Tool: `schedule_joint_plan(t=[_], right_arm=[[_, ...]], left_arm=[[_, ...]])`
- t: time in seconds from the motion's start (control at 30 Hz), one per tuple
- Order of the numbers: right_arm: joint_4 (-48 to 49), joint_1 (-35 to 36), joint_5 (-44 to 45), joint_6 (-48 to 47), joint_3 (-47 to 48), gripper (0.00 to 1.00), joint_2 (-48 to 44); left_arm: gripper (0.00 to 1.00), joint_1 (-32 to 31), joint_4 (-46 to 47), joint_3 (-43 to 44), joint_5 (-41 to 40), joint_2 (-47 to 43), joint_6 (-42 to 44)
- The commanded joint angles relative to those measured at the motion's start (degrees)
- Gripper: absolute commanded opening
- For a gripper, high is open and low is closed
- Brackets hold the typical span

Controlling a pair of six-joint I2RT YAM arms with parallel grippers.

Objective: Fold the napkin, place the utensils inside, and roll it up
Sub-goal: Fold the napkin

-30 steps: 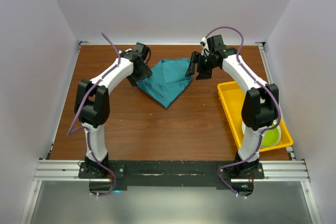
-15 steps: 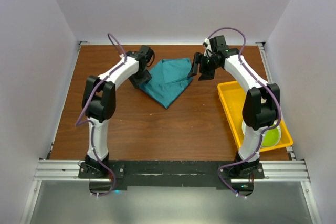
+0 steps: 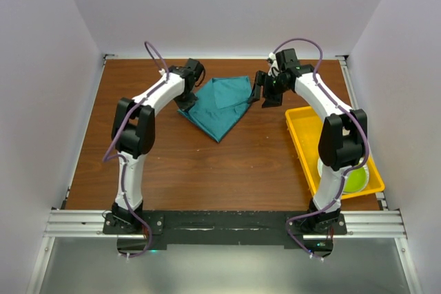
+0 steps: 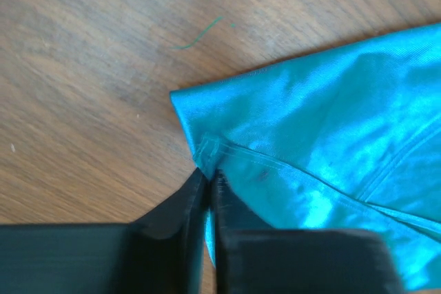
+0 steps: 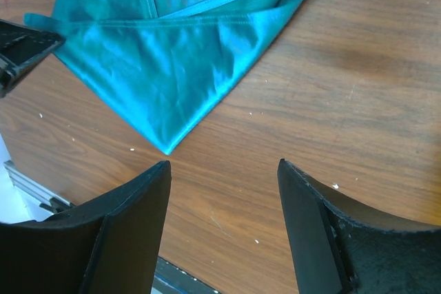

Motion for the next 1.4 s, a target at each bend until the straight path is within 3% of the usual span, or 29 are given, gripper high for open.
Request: schedule_joint_plan(t=[0.0, 0.23, 0.47, 0.63, 1.0, 1.37], right_arm=[[0.84, -0.22, -0.89, -0.66, 0.00, 0.67, -2.71], [1.72, -0.22, -1.77, 0.05, -0.88, 0.67, -2.00], [6.02, -0.22, -6.94, 3.21, -0.17, 0.67, 1.77], [10.06, -0.13, -11.52, 5.76, -0.17, 0.65, 4.32], [12.00, 0.48, -10.03, 7.43, 10.89, 0.56, 15.47], [4.01, 1.88, -5.64, 3.04, 26.18, 0.52, 26.47]], left_arm=[[0.00, -1.49, 1.69, 2.62, -1.62, -1.48, 1.55], [0.00, -3.43, 11.42, 0.61, 5.32, -5.96, 10.32], [0.00, -2.29, 36.38, -21.85, 16.47, -19.58, 20.45], [0.00, 2.81, 56.58, -33.05, 35.26, -23.90, 20.63], [0.00, 3.25, 58.30, -34.38, 40.75, -22.40, 24.23], [0.00, 3.25, 58.21, -36.75, 41.54, -23.20, 24.67]])
